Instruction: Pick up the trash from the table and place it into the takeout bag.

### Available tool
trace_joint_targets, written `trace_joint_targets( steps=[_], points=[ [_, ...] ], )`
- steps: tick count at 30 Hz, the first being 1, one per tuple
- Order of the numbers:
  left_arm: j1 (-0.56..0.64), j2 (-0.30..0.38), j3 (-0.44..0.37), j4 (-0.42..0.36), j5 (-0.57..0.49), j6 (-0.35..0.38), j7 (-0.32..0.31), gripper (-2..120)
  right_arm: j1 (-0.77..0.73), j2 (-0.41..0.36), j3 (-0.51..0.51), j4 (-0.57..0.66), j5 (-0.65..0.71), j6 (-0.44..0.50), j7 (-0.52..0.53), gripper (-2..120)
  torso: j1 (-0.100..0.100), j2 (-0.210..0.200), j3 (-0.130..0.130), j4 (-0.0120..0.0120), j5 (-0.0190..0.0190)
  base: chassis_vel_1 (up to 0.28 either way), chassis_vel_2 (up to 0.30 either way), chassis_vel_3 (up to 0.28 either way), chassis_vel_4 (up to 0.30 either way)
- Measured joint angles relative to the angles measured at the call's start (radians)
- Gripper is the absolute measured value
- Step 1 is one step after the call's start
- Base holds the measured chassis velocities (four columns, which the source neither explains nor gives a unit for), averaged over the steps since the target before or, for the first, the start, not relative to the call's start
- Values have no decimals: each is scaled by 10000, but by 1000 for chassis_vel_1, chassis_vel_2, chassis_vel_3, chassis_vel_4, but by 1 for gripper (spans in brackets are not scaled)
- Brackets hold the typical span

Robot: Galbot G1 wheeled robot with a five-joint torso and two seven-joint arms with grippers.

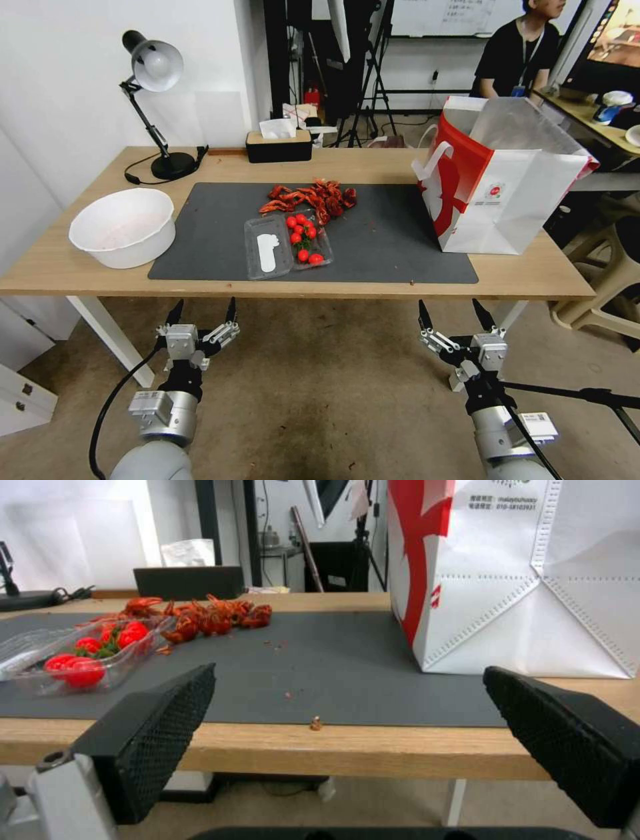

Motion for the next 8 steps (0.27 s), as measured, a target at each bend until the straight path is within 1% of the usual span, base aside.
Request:
trace_joint_targets(
  steps=[8],
  points=[
    [-28,7,18,6,-6,26,0,100,-4,-1,0,4,0,0,-3,100,0,0,0,0,0,0,0,0,0]
  ],
)
